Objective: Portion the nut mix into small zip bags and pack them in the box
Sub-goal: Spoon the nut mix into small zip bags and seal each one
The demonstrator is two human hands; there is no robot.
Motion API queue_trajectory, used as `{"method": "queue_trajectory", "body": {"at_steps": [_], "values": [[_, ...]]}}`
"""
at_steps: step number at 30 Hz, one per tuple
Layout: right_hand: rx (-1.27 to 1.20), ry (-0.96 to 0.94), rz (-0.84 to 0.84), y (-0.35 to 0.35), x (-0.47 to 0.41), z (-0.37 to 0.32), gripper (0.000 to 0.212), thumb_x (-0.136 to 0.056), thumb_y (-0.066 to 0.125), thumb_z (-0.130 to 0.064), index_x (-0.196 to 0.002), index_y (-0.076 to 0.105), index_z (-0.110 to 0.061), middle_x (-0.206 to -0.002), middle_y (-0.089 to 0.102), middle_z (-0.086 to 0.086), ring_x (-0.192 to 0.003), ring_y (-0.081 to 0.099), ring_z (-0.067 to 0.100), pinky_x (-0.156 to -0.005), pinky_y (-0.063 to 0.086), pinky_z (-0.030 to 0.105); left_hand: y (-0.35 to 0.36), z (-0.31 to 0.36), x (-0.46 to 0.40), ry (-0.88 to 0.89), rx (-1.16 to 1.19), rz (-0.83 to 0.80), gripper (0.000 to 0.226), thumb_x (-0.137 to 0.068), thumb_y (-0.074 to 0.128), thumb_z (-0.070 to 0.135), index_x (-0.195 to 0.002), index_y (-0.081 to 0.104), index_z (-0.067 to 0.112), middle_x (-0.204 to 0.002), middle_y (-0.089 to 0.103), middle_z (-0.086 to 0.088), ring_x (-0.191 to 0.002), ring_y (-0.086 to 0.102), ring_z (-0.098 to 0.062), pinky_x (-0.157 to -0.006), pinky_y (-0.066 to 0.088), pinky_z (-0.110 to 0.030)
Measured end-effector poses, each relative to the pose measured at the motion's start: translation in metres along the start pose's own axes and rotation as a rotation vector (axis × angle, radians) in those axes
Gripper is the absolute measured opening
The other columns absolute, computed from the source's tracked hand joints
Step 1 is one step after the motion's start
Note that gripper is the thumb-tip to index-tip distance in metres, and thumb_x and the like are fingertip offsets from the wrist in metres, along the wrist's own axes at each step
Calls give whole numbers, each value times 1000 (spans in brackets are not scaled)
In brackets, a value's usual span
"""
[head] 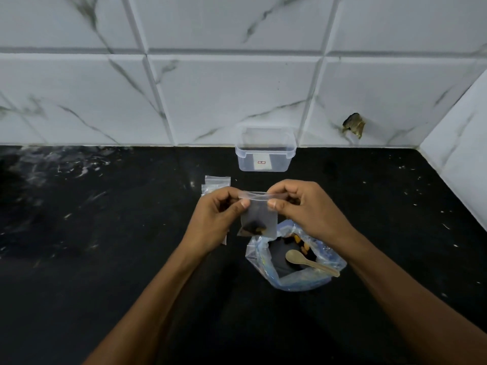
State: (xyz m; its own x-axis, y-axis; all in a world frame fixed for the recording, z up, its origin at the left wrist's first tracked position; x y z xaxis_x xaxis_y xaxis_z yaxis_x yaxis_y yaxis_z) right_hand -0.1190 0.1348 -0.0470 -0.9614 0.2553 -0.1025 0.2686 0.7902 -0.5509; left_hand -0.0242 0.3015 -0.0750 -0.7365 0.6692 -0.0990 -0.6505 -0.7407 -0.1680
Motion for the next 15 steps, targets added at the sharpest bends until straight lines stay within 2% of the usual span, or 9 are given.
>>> {"method": "queue_trajectory", "body": {"at_steps": [4, 8, 11, 15], "values": [[73, -94, -48, 17, -5, -3, 8, -87, 66, -14, -90, 73, -16, -77, 67, -10, -74, 63, 3, -67, 48, 14, -5, -6, 8, 15, -24, 5, 15, -93, 61, 6, -92, 68, 18, -86, 68, -1, -83, 66, -11, -73, 55, -22], [88, -117, -100, 40, -1, -4, 9, -87, 66, -12, -90, 74, -15, -79, 68, -10, -77, 62, 1, -69, 46, 10, -14, -23, 23, -7, -109, -19, 14, -94, 61, 12, -91, 69, 23, -91, 69, -1, -89, 68, -18, -76, 57, -35], [67, -68, -152, 61, 5, 1, 9, -88, 65, -13, -91, 72, -17, -82, 69, -7, -80, 62, 3, -70, 47, 12, -24, -36, 37, -50, -142, 1, 14, -93, 63, 10, -88, 69, 21, -90, 70, 1, -87, 68, -13, -70, 54, -26], [116, -43, -173, 91, 8, 11, 8, -88, 64, -20, -86, 71, -21, -76, 67, -9, -73, 62, 6, -64, 50, 25, -33, -55, 55, -97, -149, 20, 15, -92, 64, 7, -86, 72, 18, -87, 72, 4, -83, 70, -8, -70, 54, -19]]}}
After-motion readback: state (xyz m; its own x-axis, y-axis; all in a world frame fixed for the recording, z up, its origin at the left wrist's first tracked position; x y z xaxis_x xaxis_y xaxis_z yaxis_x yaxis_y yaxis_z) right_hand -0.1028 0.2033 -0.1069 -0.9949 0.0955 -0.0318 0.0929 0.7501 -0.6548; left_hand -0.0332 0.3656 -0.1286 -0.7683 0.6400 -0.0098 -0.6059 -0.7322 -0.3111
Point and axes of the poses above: each hand's wrist, its own x-axis away from the middle knuckle, its own y-axis out of the palm, z = x × y, the point moved 2 cm from there along -x, towards the middle knuckle
